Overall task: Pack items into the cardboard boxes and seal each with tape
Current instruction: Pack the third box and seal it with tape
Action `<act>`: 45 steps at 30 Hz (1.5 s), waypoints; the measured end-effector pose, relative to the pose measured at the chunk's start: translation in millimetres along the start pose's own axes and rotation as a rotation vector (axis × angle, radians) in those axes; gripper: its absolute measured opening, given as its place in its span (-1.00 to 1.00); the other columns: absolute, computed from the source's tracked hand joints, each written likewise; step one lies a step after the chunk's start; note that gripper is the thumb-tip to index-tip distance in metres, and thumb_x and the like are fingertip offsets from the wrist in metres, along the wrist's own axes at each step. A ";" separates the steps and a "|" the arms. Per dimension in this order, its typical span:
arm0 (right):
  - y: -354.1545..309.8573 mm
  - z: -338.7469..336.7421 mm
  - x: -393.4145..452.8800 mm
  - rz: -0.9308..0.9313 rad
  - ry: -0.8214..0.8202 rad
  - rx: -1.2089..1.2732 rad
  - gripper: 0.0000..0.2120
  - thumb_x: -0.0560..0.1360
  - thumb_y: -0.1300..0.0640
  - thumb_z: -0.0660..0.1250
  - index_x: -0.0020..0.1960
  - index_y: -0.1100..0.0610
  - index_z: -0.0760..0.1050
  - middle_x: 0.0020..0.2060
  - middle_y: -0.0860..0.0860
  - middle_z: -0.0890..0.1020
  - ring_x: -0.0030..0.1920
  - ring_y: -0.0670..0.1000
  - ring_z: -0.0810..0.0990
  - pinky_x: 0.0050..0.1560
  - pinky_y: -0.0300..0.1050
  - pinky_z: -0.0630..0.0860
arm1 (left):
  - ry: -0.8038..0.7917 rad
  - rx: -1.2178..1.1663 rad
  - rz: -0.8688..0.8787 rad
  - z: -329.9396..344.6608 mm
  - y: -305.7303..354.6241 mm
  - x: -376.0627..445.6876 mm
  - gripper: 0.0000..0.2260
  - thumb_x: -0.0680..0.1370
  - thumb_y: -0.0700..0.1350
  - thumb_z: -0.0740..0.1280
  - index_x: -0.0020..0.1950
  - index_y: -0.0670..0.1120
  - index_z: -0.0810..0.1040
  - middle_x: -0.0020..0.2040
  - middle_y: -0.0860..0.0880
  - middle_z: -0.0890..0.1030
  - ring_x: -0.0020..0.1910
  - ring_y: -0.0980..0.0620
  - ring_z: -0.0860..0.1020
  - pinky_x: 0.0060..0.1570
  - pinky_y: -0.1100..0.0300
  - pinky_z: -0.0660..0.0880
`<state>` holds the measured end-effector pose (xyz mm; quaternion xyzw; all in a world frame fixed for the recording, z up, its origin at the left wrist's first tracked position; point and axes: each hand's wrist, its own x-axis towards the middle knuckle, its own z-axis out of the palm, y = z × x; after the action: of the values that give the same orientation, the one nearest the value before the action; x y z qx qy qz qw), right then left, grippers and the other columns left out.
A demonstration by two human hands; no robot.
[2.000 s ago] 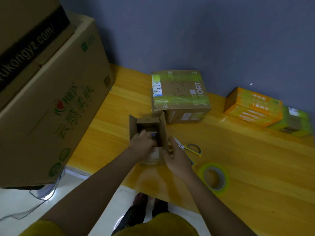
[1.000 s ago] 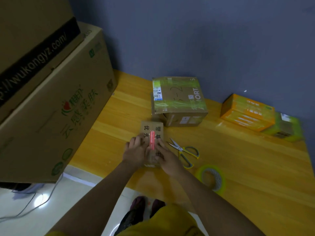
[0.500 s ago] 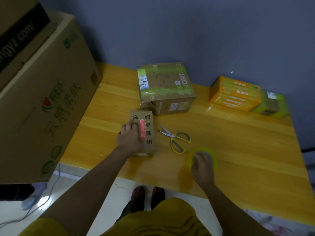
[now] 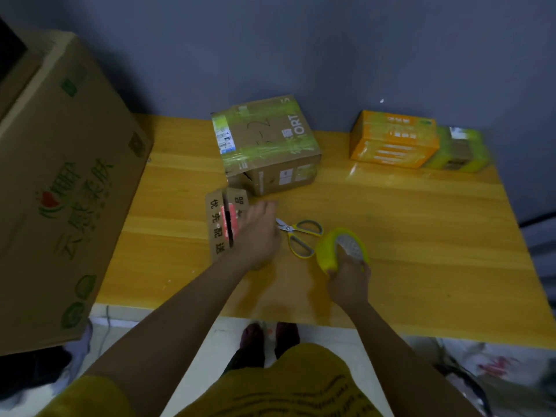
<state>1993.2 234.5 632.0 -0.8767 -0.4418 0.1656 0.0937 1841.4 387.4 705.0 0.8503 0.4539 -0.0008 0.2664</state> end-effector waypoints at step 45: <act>-142.0 -94.2 39.8 -0.537 -0.097 0.604 -0.29 0.40 -0.38 0.12 0.36 0.08 0.41 0.07 0.03 0.59 0.14 0.20 0.52 0.18 0.21 0.42 | 0.490 -0.271 0.104 -95.1 -22.9 3.7 -0.78 0.51 -0.30 0.24 -0.14 0.00 0.29 -0.15 0.02 0.38 -0.09 -0.05 0.38 -0.21 0.16 0.23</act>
<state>1944.9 348.9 755.3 -0.6543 -0.5904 0.2988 0.3661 1803.0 443.7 775.4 0.8040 0.4564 0.2790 0.2597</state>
